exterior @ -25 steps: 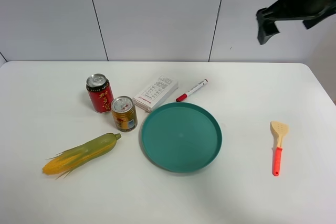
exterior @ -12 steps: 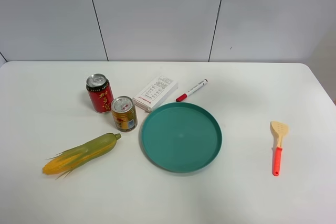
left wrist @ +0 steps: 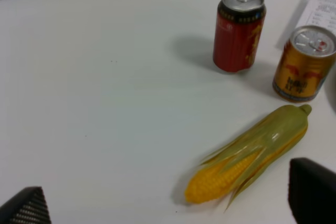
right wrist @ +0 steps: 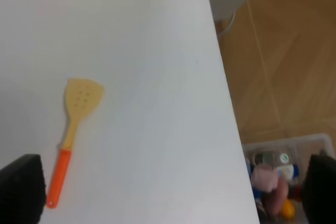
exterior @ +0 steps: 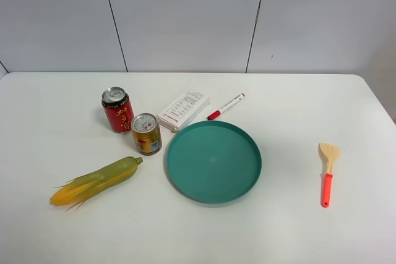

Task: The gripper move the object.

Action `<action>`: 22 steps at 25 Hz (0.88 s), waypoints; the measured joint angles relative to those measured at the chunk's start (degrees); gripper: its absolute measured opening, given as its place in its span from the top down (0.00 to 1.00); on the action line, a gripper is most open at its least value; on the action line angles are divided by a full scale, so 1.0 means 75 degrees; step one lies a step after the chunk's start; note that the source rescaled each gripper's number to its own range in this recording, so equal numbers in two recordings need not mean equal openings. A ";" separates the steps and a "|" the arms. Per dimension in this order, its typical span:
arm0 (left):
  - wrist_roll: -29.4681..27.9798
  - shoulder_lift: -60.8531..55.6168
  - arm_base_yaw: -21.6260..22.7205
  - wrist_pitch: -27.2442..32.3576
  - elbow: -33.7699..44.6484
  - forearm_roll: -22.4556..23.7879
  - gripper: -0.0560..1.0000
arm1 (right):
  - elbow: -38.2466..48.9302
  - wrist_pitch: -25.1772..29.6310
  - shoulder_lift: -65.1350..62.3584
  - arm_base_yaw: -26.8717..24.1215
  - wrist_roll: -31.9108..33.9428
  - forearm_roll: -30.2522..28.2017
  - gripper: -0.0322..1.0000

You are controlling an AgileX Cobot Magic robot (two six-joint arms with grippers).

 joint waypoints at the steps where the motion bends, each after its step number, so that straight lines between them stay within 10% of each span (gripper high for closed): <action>1: 0.0000 0.0000 0.0000 0.0000 0.0000 0.0000 0.00 | 0.0170 0.0000 -0.0421 0.0000 0.0000 0.0035 0.03; 22: 0.0000 0.0000 0.0000 0.0000 0.0000 -0.0001 0.00 | 0.4277 -0.1144 -0.5157 0.0000 0.0011 0.1412 0.03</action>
